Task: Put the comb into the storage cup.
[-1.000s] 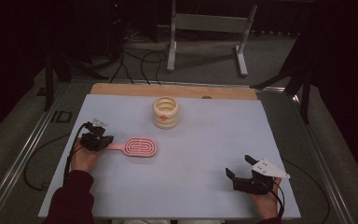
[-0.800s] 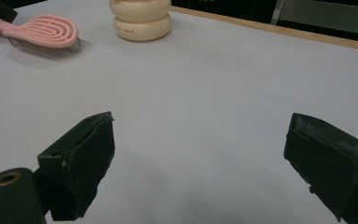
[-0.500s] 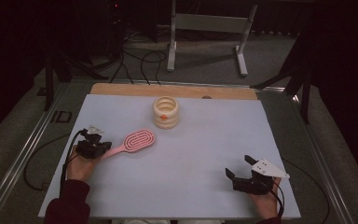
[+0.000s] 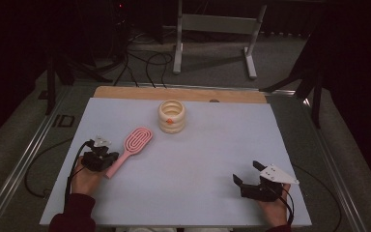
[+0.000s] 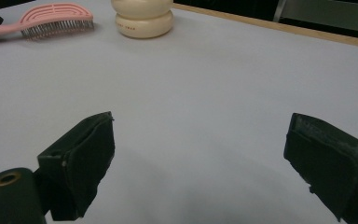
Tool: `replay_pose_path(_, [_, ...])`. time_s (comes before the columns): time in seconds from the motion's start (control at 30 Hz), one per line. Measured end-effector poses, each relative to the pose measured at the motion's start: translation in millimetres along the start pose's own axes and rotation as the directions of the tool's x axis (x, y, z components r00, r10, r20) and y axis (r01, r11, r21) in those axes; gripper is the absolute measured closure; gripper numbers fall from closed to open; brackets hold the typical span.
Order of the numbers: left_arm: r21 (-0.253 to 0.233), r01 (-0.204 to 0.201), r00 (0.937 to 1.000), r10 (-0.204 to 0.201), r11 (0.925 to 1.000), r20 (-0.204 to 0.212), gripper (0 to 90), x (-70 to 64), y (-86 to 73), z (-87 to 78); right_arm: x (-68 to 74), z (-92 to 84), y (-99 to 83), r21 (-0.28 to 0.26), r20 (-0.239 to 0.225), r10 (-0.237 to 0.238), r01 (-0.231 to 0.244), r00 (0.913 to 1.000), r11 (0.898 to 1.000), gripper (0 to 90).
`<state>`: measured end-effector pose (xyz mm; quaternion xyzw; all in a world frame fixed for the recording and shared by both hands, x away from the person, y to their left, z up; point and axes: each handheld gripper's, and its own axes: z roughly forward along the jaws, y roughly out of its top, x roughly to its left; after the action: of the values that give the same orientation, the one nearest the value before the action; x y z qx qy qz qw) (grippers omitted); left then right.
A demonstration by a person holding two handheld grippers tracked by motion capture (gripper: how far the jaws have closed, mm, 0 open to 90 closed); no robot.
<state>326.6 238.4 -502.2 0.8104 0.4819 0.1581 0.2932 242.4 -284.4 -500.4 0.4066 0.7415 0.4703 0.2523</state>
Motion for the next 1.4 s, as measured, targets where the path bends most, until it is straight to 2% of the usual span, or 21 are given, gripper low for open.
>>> replay_pose_path(0.17, [-0.003, -0.002, 1.0, 0.002, 1.0, -0.007, 88.1, 0.3, 1.0, -0.7, 0.0, 0.2, -0.1, 0.001, 0.001, -0.002, 0.002, 1.0, 1.0, 8.7])
replay_pose_path(0.27, [-0.021, 0.003, 0.9998, -0.003, 0.9998, -0.019, 86.9, -0.2, 2.5, -3.1, 0.0, 0.2, -0.1, 0.001, 0.001, -0.002, 0.002, 1.0, 1.0, 8.7])
replay_pose_path(0.37, [-0.071, 0.009, 0.9996, -0.01, 0.9975, -0.026, 85.6, -1.1, 4.8, -10.6, -0.4, 0.0, -0.1, 0.0, 0.002, -0.003, 0.003, 1.0, 1.0, 8.7])
replay_pose_path(0.4, [-0.098, 0.005, 0.9996, -0.008, 0.9951, -0.027, 81.9, -1.9, 5.3, -14.4, -0.3, -0.1, 0.0, -0.001, 0.002, -0.002, 0.002, 1.0, 1.0, 8.7])
replay_pose_path(0.47, [-0.169, -0.001, 0.9997, -0.003, 0.9857, -0.024, 79.7, -4.0, 5.2, -24.1, -0.4, -0.3, 0.1, -0.001, 0.004, -0.004, 0.004, 1.0, 1.0, 8.7])
replay_pose_path(0.57, [-0.289, -0.006, 1.0, 0.006, 0.9572, -0.001, 70.5, -8.4, 2.1, -39.2, -0.3, -0.9, 0.4, -0.005, 0.001, -0.003, 0.003, 1.0, 1.0, 8.7])
replay_pose_path(0.63, [-0.35, 0.012, 0.9991, 0.003, 0.9366, 0.041, 62.4, -9.9, -1.2, -46.9, -0.4, -1.4, 0.6, -0.008, 0.003, -0.001, 0.001, 1.0, 1.0, 8.7])
replay_pose_path(0.7, [-0.394, 0.022, 0.9984, 0.0, 0.9187, 0.057, 54.4, -11.2, -6.0, -53.0, -1.0, -2.3, 0.9, -0.012, 0.004, 0.0, 0.0, 1.0, 1.0, 8.7])
replay_pose_path(0.77, [-0.432, 0.021, 0.9973, 0.011, 0.9015, 0.073, 51.8, -12.1, -12.7, -58.3, -0.9, -3.4, 1.5, -0.014, 0.004, -0.003, 0.003, 1.0, 1.0, 8.7])
replay_pose_path(0.8, [-0.442, 0.016, 0.997, 0.019, 0.8966, 0.075, 51.6, -12.5, -15.2, -59.9, -0.9, -3.9, 1.8, -0.019, 0.0, -0.009, 0.009, 1.0, 1.0, 8.7])
replay_pose_path(0.83, [-0.462, 0.006, 0.9968, 0.031, 0.8869, 0.073, 50.8, -13.7, -19.4, -62.4, -0.5, -4.3, 2.1, -0.021, -0.002, -0.009, 0.009, 1.0, 1.0, 8.7])
replay_pose_path(0.87, [-0.462, 0.006, 0.9968, 0.031, 0.8869, 0.073, 46.6, -13.7, -19.4, -62.4, -0.5, -4.3, 2.1, -0.021, -0.002, -0.009, 0.009, 1.0, 1.0, 8.7])
replay_pose_path(0.9, [-0.474, -0.009, 0.9974, 0.042, 0.8807, 0.058, 46.6, -15.2, -25.1, -66.0, 0.0, -4.9, 2.6, -0.024, -0.004, -0.014, 0.014, 0.9999, 1.0, 8.7])
replay_pose_path(0.93, [-0.474, -0.009, 0.9974, 0.042, 0.8807, 0.058, 39.6, -15.2, -25.1, -66.0, 0.0, -4.9, 2.6, -0.024, -0.004, -0.014, 0.014, 0.9999, 1.0, 8.7])
replay_pose_path(0.97, [-0.48, -0.008, 0.9976, 0.04, 0.8771, 0.057, 39.6, -15.5, -29.5, -70.0, 0.7, -6.1, 3.5, -0.031, -0.012, -0.02, 0.019, 0.9997, 0.999, 8.7])
replay_pose_path(1.03, [-0.492, -0.005, 0.9984, 0.032, 0.8708, 0.047, 30.1, -16.8, -33.9, -74.0, 1.0, -7.9, 5.1, -0.045, -0.017, -0.026, 0.025, 0.9995, 0.999, 8.7])
replay_pose_path(1.07, [-0.489, -0.002, 0.9987, 0.027, 0.8724, 0.044, 24.9, -17.8, -37.0, -76.3, 1.0, -8.7, 5.6, -0.048, -0.018, -0.028, 0.027, 0.9994, 0.998, 8.7])
replay_pose_path(1.1, [-0.495, 0.0, 0.9987, 0.025, 0.8689, 0.043, 21.1, -18.5, -39.9, -78.1, 1.1, -9.2, 6.1, -0.053, -0.022, -0.029, 0.028, 0.9993, 0.998, 8.7])
replay_pose_path(1.3, [-0.515, -0.003, 0.9996, 0.017, 0.857, 0.021, 7.8, -18.8, -47.2, -84.9, 1.2, -12.5, 9.1, -0.087, -0.047, -0.032, 0.027, 0.9984, 0.996, 8.7])
replay_pose_path(1.33, [-0.519, 0.003, 0.9997, 0.009, 0.8547, 0.021, 3.6, -17.8, -47.6, -84.6, 0.9, -13.4, 9.7, -0.095, -0.05, -0.031, 0.026, 0.9982, 0.995, 8.7])
replay_pose_path(1.4, [-0.529, 0.011, 0.9999, -0.006, 0.8485, 0.011, 0.7, -15.8, -49.5, -83.2, 0.9, -14.3, 10.5, -0.104, -0.044, -0.034, 0.029, 0.9984, 0.994, 8.6])
